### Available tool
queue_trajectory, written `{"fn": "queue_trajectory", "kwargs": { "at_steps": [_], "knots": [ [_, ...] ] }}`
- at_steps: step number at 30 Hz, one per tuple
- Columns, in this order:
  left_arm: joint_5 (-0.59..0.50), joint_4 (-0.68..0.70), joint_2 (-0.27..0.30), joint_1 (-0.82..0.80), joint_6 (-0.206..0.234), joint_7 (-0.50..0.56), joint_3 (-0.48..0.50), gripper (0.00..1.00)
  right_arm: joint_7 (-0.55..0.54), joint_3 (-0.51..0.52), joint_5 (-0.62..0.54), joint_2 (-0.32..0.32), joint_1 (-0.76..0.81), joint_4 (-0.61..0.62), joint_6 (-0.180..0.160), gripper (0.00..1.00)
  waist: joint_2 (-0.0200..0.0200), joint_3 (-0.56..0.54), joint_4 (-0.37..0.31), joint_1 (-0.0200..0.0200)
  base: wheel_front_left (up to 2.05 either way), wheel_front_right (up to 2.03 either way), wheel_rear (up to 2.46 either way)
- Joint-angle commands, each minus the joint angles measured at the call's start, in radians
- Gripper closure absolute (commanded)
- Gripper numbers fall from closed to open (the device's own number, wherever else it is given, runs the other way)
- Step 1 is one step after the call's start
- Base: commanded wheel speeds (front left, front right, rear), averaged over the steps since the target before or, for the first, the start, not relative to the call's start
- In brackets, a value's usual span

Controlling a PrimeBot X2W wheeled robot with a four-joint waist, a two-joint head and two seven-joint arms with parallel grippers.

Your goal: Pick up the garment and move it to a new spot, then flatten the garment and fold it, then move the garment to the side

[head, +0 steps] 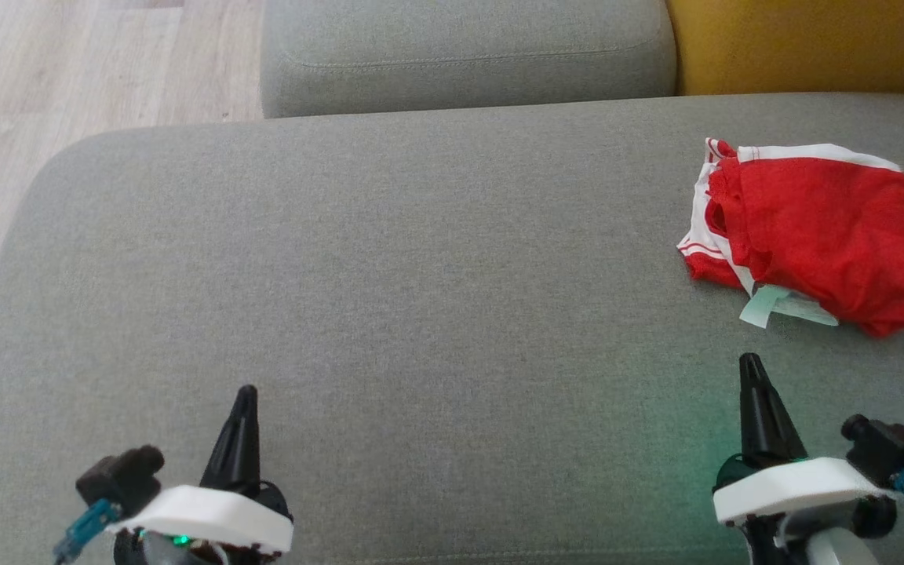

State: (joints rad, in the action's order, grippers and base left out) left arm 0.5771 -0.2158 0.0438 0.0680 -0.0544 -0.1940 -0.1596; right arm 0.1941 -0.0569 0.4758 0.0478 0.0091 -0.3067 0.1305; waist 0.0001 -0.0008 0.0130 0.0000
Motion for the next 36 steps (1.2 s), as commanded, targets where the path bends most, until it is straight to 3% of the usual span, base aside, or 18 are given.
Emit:
{"fn": "queue_trajectory", "kwargs": {
  "at_steps": [1, 36],
  "knots": [
    [0.020, 0.031, 0.011, -0.057, -0.007, 0.004, 0.019, 1.00, -0.006, 0.003, 0.024, 0.013, -0.054, 0.036, 0.000, 1.00, -0.0001, 0.000, 0.000, 0.0000, 0.00, 0.00, 0.00],
    [0.387, 0.012, 0.021, -0.097, -0.031, 0.098, 0.092, 1.00, -0.098, 0.044, 0.426, 0.022, -0.074, 0.046, 0.000, 1.00, -0.0001, 0.001, -0.005, 0.0000, 0.00, 0.00, 0.00]
  ]
}}
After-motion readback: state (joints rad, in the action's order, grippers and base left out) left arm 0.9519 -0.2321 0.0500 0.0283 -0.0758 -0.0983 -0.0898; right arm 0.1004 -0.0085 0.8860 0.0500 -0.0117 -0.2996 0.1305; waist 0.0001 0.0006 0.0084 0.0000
